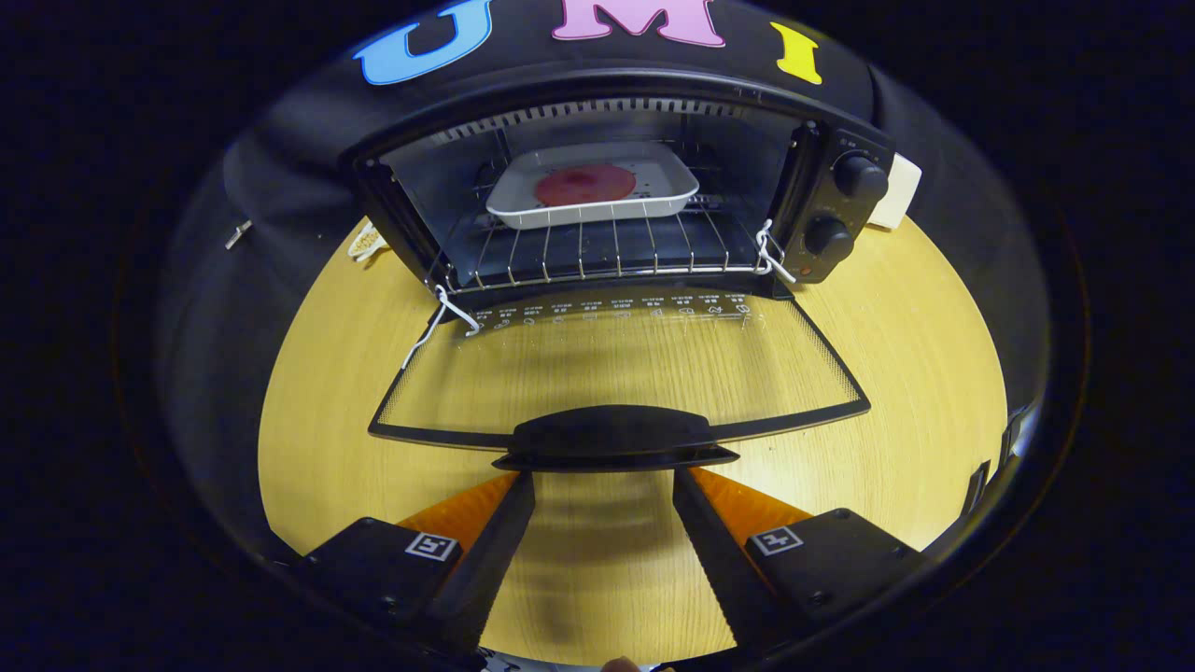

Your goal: Open the toaster oven, put the food inside, and close the toaster oven door.

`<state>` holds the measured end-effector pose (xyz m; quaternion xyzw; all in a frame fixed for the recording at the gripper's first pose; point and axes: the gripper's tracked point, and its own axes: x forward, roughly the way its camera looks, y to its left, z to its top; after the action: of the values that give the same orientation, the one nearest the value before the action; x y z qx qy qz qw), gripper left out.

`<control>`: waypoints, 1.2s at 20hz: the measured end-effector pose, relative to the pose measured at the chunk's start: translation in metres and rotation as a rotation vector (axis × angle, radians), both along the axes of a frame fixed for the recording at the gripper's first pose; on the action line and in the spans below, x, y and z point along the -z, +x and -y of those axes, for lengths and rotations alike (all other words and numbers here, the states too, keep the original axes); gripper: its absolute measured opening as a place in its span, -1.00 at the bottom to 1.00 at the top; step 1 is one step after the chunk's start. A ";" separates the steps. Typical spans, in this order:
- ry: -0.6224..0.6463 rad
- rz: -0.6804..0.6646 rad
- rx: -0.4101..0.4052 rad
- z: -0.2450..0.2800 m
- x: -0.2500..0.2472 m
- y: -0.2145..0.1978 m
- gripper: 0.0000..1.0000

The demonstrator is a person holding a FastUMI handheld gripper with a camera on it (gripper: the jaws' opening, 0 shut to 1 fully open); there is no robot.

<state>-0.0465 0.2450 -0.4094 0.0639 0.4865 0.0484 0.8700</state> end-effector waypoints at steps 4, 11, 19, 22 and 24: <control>0.043 0.066 0.006 -0.002 -0.019 0.006 0.95; 0.083 0.230 0.032 0.001 -0.078 0.039 0.98; 0.092 0.332 0.042 0.000 -0.105 0.052 0.98; 0.090 0.355 0.028 0.002 -0.107 0.054 0.98; 0.090 0.380 0.022 0.001 -0.111 0.057 0.98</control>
<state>0.0103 0.2441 -0.2979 0.0979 0.3103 0.0716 0.9429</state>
